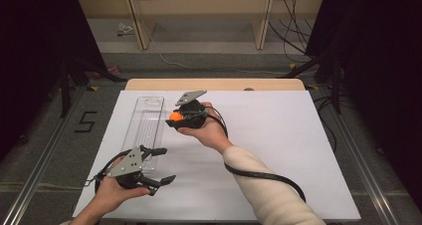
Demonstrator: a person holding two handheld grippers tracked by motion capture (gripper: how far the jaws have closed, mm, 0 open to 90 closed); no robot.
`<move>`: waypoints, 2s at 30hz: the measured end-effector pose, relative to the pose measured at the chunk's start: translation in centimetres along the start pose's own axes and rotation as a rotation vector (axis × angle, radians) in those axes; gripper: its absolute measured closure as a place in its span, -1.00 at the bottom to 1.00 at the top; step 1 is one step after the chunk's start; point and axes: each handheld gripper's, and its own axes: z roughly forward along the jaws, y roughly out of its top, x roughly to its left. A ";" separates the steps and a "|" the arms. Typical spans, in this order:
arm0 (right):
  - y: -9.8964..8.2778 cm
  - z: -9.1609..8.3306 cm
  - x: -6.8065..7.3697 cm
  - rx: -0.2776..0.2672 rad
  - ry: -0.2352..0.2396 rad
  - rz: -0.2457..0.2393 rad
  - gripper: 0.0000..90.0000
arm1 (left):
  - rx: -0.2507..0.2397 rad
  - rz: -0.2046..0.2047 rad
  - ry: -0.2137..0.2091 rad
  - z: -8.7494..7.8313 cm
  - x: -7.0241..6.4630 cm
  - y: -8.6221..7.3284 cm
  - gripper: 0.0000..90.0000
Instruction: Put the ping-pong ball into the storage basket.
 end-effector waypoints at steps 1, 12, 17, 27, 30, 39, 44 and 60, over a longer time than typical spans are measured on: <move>0.0 0.0 0.0 0.001 0.000 0.001 0.14 | 0.000 0.000 0.000 0.0 0.0 0.0 -0.64; 0.4 0.4 0.0 0.002 0.000 0.000 0.14 | 0.001 0.001 -0.004 0.0 0.0 0.0 -0.64; 0.6 0.4 -0.1 0.002 -0.001 -0.001 0.14 | 0.001 0.001 -0.005 0.0 0.0 0.0 -0.64; 0.8 0.7 -0.1 0.005 -0.001 -0.001 0.14 | 0.002 0.002 -0.008 0.0 0.0 0.0 -0.64; 0.9 0.8 -0.1 0.005 0.000 0.001 0.14 | 0.003 0.001 -0.010 0.0 -0.1 0.0 -0.64; 1.1 1.1 -0.1 0.008 0.002 -0.001 0.14 | 0.005 0.001 -0.010 0.1 -0.1 0.0 -0.64; 1.3 1.3 -0.1 0.012 0.004 -0.006 0.14 | 0.006 0.002 -0.010 0.1 -0.1 0.0 -0.64; 1.7 1.8 0.0 0.016 0.008 -0.008 0.14 | 0.010 0.007 -0.015 0.1 -0.1 0.0 -0.64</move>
